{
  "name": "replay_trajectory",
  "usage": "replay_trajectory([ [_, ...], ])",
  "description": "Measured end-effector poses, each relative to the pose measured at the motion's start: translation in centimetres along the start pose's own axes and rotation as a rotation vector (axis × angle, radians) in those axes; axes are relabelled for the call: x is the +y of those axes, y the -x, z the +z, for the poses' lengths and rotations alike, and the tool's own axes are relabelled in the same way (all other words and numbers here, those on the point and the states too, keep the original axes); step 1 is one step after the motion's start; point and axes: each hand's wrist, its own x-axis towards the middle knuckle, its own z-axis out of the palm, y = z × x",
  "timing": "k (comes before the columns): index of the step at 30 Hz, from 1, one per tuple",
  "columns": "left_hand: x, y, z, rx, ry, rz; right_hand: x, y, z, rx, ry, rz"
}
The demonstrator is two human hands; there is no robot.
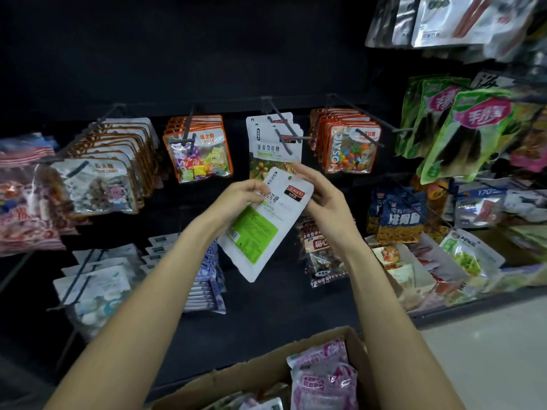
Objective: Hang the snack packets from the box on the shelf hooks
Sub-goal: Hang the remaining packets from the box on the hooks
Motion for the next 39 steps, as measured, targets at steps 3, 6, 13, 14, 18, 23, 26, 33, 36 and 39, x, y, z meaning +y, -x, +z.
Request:
replay_trajectory([
  [3,-0.5,-0.5,1.0,-0.086,-0.079,0.009,0.6,-0.6,-1.4,-0.006,0.430,-0.122],
  [6,-1.2,-0.5,1.1,-0.185,-0.117,0.005,1.1,-1.9,-3.1,0.016,0.699,-0.167],
  [13,0.4,-1.1,1.2,0.143,-0.142,0.371,-0.2,-5.6,-2.5,-0.050,1.041,-0.243],
  [14,0.3,-1.5,1.3,0.208,-0.173,0.404,-0.2,-5.9,-2.4,-0.024,0.992,-0.241],
  [18,0.5,-3.3,2.0,0.323,-0.012,0.328,0.2,-7.0,-3.2,0.100,0.584,-0.090],
  [23,0.6,-5.3,2.8,0.418,0.061,0.329,1.3,-7.9,-2.6,0.189,0.404,-0.063],
  [26,0.3,-5.7,2.7,0.434,0.135,0.345,1.5,-8.3,-2.2,0.163,0.340,-0.056],
  [33,-0.6,-6.0,2.6,0.440,0.087,0.450,2.0,-8.2,-2.2,0.091,0.341,-0.074],
  [36,-0.3,-6.1,2.8,0.520,-0.030,0.560,1.8,-8.5,-2.2,0.121,0.262,-0.061],
  [39,-0.3,-6.4,3.0,0.550,-0.044,0.523,1.7,-8.8,-2.5,0.113,0.264,-0.032],
])
